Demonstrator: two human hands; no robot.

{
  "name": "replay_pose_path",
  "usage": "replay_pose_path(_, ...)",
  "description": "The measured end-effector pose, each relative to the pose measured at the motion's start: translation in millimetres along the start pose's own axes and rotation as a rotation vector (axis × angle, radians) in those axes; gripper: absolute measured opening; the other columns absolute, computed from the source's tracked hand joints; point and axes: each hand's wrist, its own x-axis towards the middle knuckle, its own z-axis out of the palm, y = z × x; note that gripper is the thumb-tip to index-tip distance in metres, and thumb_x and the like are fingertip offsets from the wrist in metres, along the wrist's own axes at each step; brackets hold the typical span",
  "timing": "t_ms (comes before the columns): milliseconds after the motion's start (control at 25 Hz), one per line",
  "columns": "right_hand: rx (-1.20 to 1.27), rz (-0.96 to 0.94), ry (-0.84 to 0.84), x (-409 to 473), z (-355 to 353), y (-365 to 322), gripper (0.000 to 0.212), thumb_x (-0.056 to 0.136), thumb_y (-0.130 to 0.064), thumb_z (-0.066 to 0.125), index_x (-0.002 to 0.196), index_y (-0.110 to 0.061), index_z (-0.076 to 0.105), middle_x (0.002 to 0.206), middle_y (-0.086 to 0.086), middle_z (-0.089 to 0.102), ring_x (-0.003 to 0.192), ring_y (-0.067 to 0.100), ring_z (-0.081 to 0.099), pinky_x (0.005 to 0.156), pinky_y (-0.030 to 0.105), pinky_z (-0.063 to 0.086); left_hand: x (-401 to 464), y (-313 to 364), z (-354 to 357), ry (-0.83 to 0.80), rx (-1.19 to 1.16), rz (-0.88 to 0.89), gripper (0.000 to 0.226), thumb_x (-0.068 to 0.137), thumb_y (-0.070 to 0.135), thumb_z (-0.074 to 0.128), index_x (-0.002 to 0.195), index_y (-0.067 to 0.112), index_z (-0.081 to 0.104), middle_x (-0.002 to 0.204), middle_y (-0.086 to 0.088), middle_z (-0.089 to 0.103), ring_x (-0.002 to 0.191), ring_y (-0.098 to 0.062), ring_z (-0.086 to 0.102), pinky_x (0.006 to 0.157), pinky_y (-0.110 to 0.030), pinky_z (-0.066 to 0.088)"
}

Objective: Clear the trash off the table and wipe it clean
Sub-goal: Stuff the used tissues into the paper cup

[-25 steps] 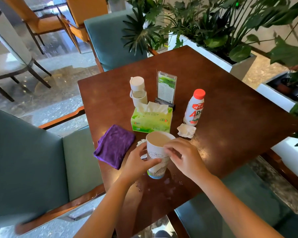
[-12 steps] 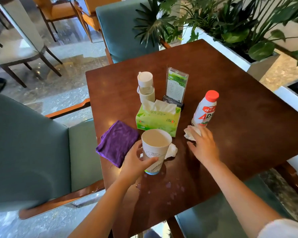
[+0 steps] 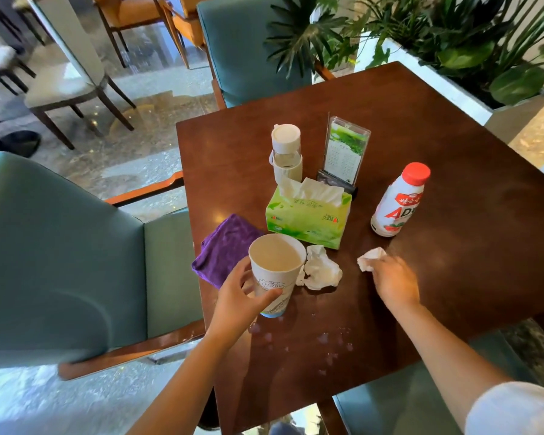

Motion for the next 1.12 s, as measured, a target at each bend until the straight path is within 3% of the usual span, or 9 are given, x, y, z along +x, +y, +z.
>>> replay_pose_path(160, 0.534, 0.067, 0.205, -16.4, -33.8, -24.0, 0.019, 0.086, -0.006, 0.061, 0.100, -0.011, 0.072, 0.098, 0.015, 0.069, 0.088, 0.032, 0.062, 0.072, 0.031, 0.046, -2.9, -1.9, 0.8, -0.005, 0.023, 0.031, 0.070, 0.066, 0.021, 0.082, 0.125, 0.034, 0.046, 0.122, 0.011, 0.058, 0.107, 0.009, 0.051, 0.083, -0.012, 0.042)
replay_pose_path(240, 0.778, -0.121, 0.345, -27.4, -67.6, -49.1, 0.019, 0.081, -0.003, 0.067, 0.093, -0.017, 0.074, 0.089, 0.006, 0.071, 0.080, 0.018, 0.064, 0.067, 0.012, 0.045, -4.9, -2.4, -0.2, 0.011, 0.046, 0.068, 0.071, 0.065, 0.025, 0.083, 0.121, 0.045, 0.044, 0.120, 0.018, 0.056, 0.108, 0.011, 0.050, 0.082, -0.008, 0.041)
replay_pose_path(320, 0.867, -0.374, 0.418, -43.5, -101.9, -78.2, 0.020, 0.080, -0.008, 0.066, 0.092, -0.024, 0.073, 0.085, -0.005, 0.069, 0.077, 0.007, 0.062, 0.068, 0.008, 0.045, -6.2, -2.5, -1.9, 0.032, 0.056, 0.100, 0.071, 0.065, 0.029, 0.083, 0.119, 0.050, 0.043, 0.121, 0.023, 0.054, 0.111, 0.011, 0.049, 0.084, -0.006, 0.040)
replay_pose_path(440, 0.625, -0.637, 0.413, -66.4, -127.5, -117.8, 0.016, 0.080, -0.016, 0.062, 0.092, -0.020, 0.073, 0.087, -0.003, 0.071, 0.081, 0.015, 0.064, 0.078, 0.027, 0.049, -8.3, -3.0, -4.4, 0.043, 0.043, 0.137, 0.071, 0.065, 0.034, 0.083, 0.126, 0.038, 0.046, 0.126, 0.016, 0.056, 0.114, 0.003, 0.051, 0.089, -0.013, 0.041)
replay_pose_path(560, 0.400, -0.726, 0.309, -78.5, -128.3, -140.2, 0.019, 0.083, -0.022, 0.064, 0.100, -0.018, 0.071, 0.097, 0.000, 0.074, 0.088, 0.021, 0.068, 0.096, 0.048, 0.038, -12.2, -1.2, -7.6, 0.057, 0.017, 0.151, 0.072, 0.061, 0.047, 0.078, 0.125, 0.038, 0.048, 0.123, 0.019, 0.057, 0.111, 0.005, 0.052, 0.087, -0.009, 0.043)
replay_pose_path(720, 0.456, -0.703, 0.317, -80.8, -125.2, -137.2, 0.026, 0.083, -0.025, 0.059, 0.104, -0.014, 0.070, 0.103, 0.001, 0.072, 0.096, 0.020, 0.065, 0.094, 0.036, 0.036, -17.6, -4.5, -13.2, 0.080, 0.000, 0.156, 0.072, 0.060, 0.050, 0.076, 0.125, 0.041, 0.046, 0.123, 0.021, 0.055, 0.113, 0.005, 0.051, 0.088, -0.008, 0.043)
replay_pose_path(840, 0.462, -0.670, 0.354, -74.0, -111.1, -130.0, 0.026, 0.082, -0.025, 0.059, 0.105, -0.017, 0.069, 0.102, -0.001, 0.070, 0.096, 0.011, 0.056, 0.085, 0.027, 0.039, -20.6, -11.1, -16.2, 0.104, -0.007, 0.149, 0.068, 0.065, 0.032, 0.082, 0.121, 0.046, 0.045, 0.120, 0.025, 0.054, 0.112, 0.004, 0.051, 0.086, -0.007, 0.043)
replay_pose_path(920, 0.421, -0.521, 0.355, -59.1, -91.6, -115.7, 0.023, 0.083, -0.021, 0.061, 0.105, -0.016, 0.068, 0.103, 0.002, 0.069, 0.098, 0.014, 0.055, 0.083, 0.026, 0.043, -22.9, -15.9, -19.1, 0.128, -0.015, 0.136, 0.069, 0.065, 0.025, 0.083, 0.116, 0.050, 0.045, 0.118, 0.026, 0.055, 0.111, 0.004, 0.052, 0.084, -0.006, 0.044)
replay_pose_path(1120, 0.042, -0.332, -0.181, -34.9, -22.1, -88.7, 0.041, 0.087, -0.026, 0.058, 0.128, -0.026, 0.052, 0.135, 0.001, 0.047, 0.123, 0.025, 0.039, 0.089, 0.039, 0.044, -29.1, -25.8, -28.9, 0.184, 0.012, 0.098, 0.071, 0.063, 0.030, 0.084, 0.124, 0.039, 0.047, 0.121, 0.014, 0.059, 0.109, 0.000, 0.056, 0.080, -0.002, 0.042)
